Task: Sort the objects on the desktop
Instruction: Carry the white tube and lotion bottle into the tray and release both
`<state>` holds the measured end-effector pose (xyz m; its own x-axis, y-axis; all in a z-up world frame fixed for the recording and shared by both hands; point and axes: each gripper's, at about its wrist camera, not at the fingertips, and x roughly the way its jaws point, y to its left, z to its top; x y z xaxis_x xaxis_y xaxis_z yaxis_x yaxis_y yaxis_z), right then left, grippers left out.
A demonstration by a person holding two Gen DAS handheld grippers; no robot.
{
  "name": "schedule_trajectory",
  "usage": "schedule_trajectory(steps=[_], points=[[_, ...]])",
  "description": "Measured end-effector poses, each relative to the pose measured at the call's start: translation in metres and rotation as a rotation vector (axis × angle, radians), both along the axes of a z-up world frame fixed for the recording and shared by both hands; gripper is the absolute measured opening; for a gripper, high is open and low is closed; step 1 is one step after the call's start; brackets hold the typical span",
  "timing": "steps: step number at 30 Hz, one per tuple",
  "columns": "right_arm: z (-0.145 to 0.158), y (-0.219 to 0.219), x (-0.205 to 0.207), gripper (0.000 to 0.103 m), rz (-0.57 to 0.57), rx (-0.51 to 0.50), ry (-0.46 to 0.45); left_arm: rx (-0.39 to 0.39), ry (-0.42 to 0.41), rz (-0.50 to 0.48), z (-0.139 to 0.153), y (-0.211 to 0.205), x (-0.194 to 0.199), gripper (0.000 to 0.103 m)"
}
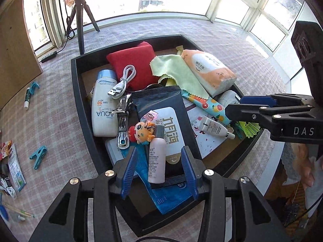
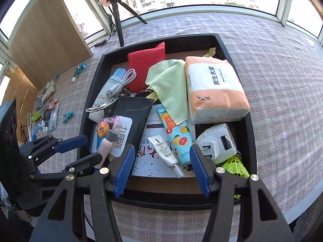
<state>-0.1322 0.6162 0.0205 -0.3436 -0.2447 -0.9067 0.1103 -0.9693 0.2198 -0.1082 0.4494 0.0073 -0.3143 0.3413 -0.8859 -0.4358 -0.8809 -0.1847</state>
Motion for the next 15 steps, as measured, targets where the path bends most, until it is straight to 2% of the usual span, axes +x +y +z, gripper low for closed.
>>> schedule_trajectory(steps=[8, 15], points=[[-0.001, -0.012, 0.005, 0.056, 0.012, -0.035, 0.024, -0.01, -0.01, 0.049, -0.002, -0.025, -0.002, 0.042], [-0.007, -0.05, 0.008, 0.056, 0.094, -0.069, 0.026, -0.016, -0.016, 0.144, -0.004, -0.077, 0.001, 0.042]])
